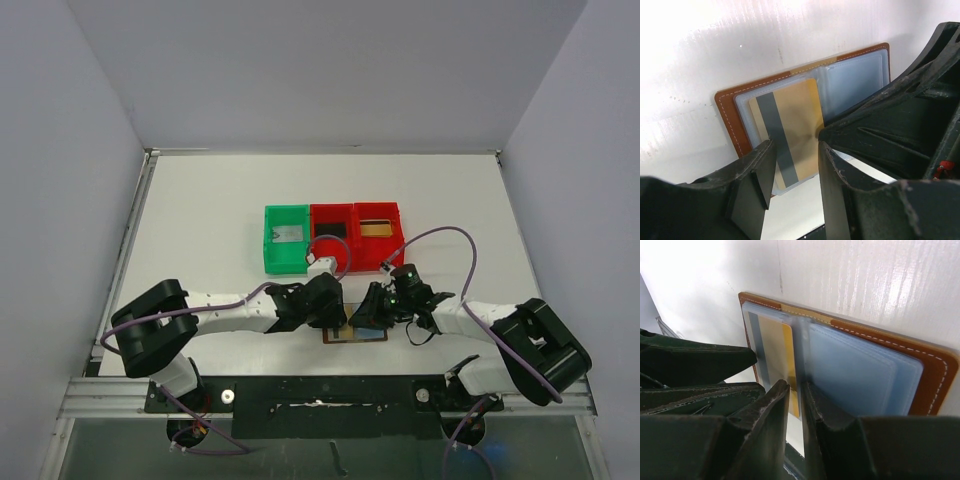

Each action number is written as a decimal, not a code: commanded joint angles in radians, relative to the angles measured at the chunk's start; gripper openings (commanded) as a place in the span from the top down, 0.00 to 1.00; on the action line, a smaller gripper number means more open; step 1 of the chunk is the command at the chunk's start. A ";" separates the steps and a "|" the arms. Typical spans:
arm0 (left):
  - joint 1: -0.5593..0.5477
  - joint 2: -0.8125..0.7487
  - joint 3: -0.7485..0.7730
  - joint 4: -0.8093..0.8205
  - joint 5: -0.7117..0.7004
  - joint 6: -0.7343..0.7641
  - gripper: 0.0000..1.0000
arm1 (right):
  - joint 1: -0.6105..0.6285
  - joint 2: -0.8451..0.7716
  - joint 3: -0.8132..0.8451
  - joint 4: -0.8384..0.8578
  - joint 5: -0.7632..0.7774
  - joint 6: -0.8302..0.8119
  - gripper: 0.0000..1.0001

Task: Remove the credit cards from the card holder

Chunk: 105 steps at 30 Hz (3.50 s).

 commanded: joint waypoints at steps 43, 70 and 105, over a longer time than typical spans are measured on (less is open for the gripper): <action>-0.031 0.042 0.083 -0.175 -0.107 0.030 0.64 | -0.023 -0.112 0.053 -0.183 0.118 -0.061 0.99; -0.038 0.074 0.116 -0.215 -0.120 0.036 0.71 | -0.029 -0.026 0.043 -0.082 0.051 -0.059 0.95; -0.038 -0.181 -0.034 -0.215 -0.260 -0.106 0.66 | 0.047 0.074 0.082 0.025 0.064 0.002 0.99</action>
